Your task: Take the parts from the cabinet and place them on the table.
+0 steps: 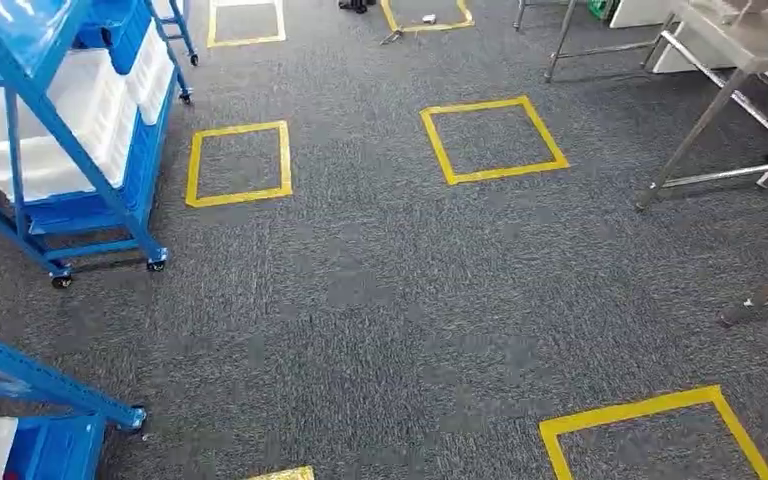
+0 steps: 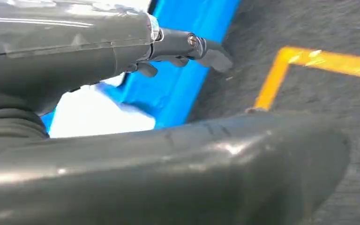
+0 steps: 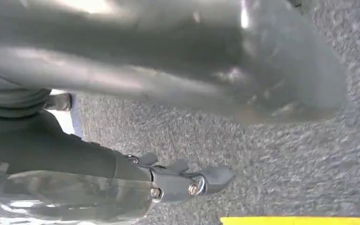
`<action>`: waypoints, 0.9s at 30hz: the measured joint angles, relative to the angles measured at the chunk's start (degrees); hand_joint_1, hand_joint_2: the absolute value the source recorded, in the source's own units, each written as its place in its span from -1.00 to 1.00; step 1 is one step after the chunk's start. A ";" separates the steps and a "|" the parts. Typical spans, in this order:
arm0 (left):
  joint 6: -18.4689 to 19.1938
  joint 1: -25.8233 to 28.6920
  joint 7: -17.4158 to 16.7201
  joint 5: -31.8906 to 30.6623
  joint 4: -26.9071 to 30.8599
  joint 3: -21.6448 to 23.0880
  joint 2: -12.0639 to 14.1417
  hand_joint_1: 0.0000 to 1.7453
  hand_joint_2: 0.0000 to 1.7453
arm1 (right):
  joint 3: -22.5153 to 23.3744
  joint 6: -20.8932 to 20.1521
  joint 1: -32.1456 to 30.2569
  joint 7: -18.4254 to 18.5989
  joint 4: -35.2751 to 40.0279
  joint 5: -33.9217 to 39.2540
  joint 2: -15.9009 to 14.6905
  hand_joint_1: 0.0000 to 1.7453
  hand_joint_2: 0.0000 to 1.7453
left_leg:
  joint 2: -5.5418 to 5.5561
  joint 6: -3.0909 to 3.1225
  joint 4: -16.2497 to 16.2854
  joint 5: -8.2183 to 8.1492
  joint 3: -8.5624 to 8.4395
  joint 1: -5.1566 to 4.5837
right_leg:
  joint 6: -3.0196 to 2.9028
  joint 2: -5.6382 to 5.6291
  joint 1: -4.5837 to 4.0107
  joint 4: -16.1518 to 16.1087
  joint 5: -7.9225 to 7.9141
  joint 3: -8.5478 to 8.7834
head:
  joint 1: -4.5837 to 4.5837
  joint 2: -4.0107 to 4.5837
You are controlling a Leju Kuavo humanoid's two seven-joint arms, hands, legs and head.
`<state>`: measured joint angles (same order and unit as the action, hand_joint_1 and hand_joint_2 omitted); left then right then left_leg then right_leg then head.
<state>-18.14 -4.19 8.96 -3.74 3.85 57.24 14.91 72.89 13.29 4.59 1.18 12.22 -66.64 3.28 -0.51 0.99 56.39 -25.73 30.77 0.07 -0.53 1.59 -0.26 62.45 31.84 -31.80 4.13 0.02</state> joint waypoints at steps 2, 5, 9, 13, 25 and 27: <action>-0.07 -0.51 -0.26 0.00 0.00 0.00 0.18 -1.00 -1.00 | -0.02 0.11 -0.22 -0.28 -0.07 -0.13 0.39 -1.00 -1.00 | 1.34 0.15 0.03 0.16 0.38 -0.01 | 0.41 -1.36 0.52 9.34 4.45 -4.57 | 0.02 0.00; -0.17 -0.32 -0.05 0.00 0.00 0.00 0.18 -1.00 -1.00 | -0.22 -0.22 -0.24 -0.33 -0.11 -0.74 0.61 -1.00 -1.00 | 3.51 -0.10 0.32 0.19 0.46 0.18 | 1.00 -1.48 1.10 11.52 2.76 -6.00 | 0.02 0.00; -0.24 -0.35 1.07 0.00 0.00 0.00 0.20 -1.00 -1.00 | -0.31 -0.92 -0.34 -0.33 -0.11 -0.85 0.61 -1.00 -1.00 | 6.24 -1.64 1.65 -0.37 1.12 0.48 | 1.38 -5.78 1.73 -2.97 -3.02 0.59 | 0.00 0.00; 0.68 -0.03 2.60 0.00 0.00 0.26 0.20 -1.00 -1.00 | -0.39 -1.33 -0.16 0.40 -0.11 0.00 0.61 -1.00 -1.00 | 8.09 -3.28 1.15 0.15 1.66 0.94 | -0.65 -3.31 1.43 -3.23 -3.55 0.41 | 0.02 0.00; 0.33 -0.58 2.43 -0.04 0.00 1.55 1.20 -1.00 -1.00 | -0.57 -2.58 -0.57 0.48 -0.17 -0.61 1.18 -1.00 -1.00 | -3.59 -1.45 1.67 -1.33 0.40 -0.70 | -1.49 4.87 -0.15 -3.30 -2.90 0.96 | 0.02 0.00; 0.11 -0.12 2.43 -0.02 -0.04 1.55 1.47 -1.00 -1.00 | -0.63 -2.65 -0.17 0.26 -0.17 -0.87 1.22 -1.00 -1.00 | -2.35 -1.08 1.63 -1.28 0.65 -0.99 | -0.98 6.04 0.10 -3.45 -2.91 1.14 | 0.04 0.00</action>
<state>-18.03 -4.31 11.39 -3.76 3.80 58.80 16.37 72.26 10.64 4.42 1.44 12.04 -67.52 4.50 -2.86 -0.08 58.02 -27.01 31.42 -0.92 -1.52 7.63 -0.15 59.00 28.94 -30.66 4.17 0.02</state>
